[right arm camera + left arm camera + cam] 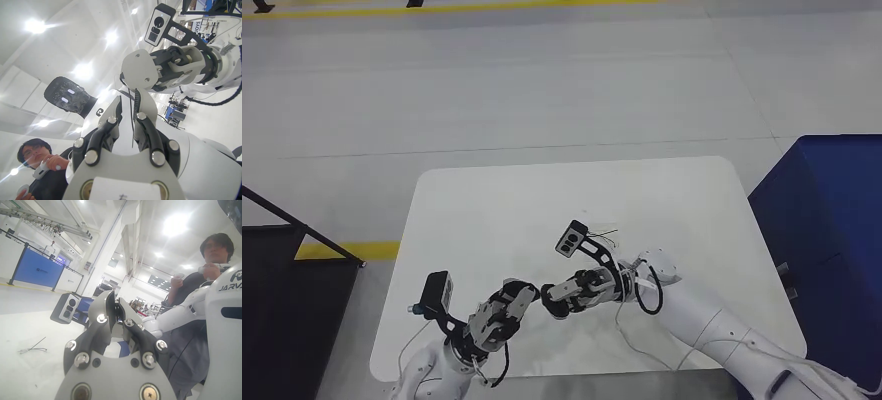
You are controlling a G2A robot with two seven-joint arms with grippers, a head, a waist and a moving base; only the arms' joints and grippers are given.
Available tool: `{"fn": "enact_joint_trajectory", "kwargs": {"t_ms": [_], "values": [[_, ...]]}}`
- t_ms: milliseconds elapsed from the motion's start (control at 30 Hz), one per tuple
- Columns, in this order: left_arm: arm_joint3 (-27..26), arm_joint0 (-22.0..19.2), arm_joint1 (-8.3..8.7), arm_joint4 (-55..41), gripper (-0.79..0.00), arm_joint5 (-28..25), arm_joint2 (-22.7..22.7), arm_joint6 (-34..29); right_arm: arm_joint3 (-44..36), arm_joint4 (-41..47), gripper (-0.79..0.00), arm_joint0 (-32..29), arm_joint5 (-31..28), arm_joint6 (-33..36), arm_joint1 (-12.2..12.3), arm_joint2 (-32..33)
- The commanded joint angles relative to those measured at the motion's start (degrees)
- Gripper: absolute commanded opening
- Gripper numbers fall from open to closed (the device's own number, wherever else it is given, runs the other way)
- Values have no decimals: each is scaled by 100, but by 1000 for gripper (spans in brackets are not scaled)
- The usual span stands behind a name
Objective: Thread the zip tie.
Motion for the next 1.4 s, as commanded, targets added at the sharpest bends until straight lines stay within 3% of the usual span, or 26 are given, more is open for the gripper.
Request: {"fn": "enact_joint_trajectory", "kwargs": {"t_ms": [0, 800, 867, 900, 1067, 1133, 1200, 1367], "values": [[-4, -6, 4, -25, -785, 0, 2, 2, 15, -20, -785, -15, 20, 9, -23, 46], [-121, -5, 191, -552, -785, 0, 40, -273, 182, -459, -785, -135, 377, 66, -302, 428], [-92, -6, 203, -527, -785, 0, 30, -280, 193, -471, -468, -146, 395, 90, -322, 460], [-83, -9, 206, -528, -785, 0, 35, -271, 196, -485, -453, -150, 396, 103, -331, 479], [-68, -20, 225, -543, -785, 0, 59, -234, 176, -512, -486, -199, 430, 191, -370, 567], [-64, -23, 232, -545, -785, 0, 60, -211, 178, -540, -576, -215, 452, 207, -384, 600], [-72, -17, 240, -542, -785, 0, 73, -198, 177, -553, -576, -234, 467, 219, -400, 633], [-94, 13, 259, -507, -785, 0, 87, -155, 178, -613, -693, -276, 498, 230, -434, 713]]}}
